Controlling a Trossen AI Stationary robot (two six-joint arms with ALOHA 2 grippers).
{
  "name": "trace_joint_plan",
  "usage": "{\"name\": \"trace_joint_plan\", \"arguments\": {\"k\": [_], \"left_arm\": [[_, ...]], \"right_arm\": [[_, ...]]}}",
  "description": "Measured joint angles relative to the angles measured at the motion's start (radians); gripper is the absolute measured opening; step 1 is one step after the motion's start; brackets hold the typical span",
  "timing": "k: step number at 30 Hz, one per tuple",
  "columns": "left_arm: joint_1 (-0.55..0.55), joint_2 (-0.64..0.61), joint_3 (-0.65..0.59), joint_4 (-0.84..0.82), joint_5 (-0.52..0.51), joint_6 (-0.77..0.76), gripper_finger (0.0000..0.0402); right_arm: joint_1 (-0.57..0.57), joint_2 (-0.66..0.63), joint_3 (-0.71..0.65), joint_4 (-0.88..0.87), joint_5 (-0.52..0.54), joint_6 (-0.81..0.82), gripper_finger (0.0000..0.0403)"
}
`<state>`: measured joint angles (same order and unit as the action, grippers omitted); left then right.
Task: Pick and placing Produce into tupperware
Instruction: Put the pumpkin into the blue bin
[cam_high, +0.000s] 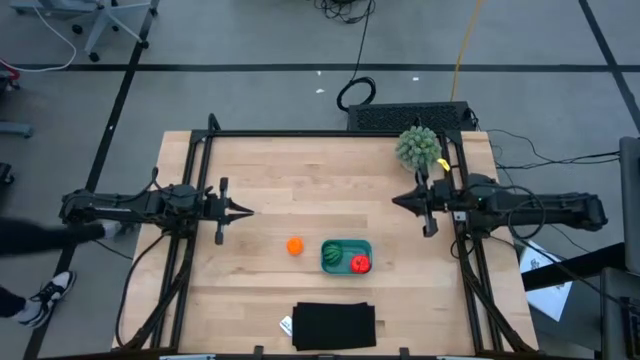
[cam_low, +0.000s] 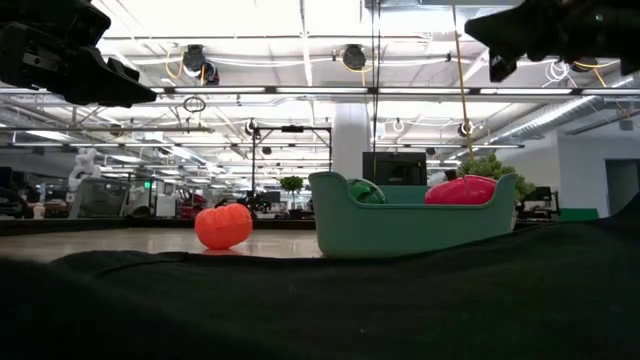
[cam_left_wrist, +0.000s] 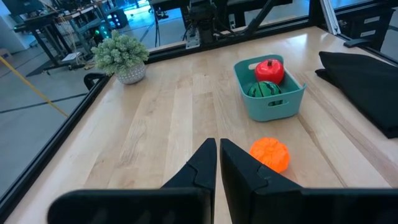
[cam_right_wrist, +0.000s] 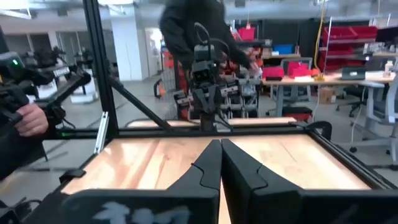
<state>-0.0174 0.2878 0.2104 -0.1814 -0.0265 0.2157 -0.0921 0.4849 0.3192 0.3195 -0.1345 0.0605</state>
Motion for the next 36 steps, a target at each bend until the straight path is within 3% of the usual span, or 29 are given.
{"name": "trace_joint_plan", "arguments": {"k": [9,30,36], "left_arm": [[0.000,0.000,0.000,0.000,0.000,0.000,0.0026],[0.000,0.000,0.000,0.075,-0.038,0.046,0.0026],[0.000,0.006,0.000,0.124,-0.134,-0.031,0.0026]], "right_arm": [[0.000,-0.063,-0.159,0.147,0.002,0.007,0.0000],[0.000,-0.066,-0.272,0.275,0.003,-0.036,0.0000],[0.000,-0.065,-0.273,0.268,0.002,-0.018,0.0000]]}}
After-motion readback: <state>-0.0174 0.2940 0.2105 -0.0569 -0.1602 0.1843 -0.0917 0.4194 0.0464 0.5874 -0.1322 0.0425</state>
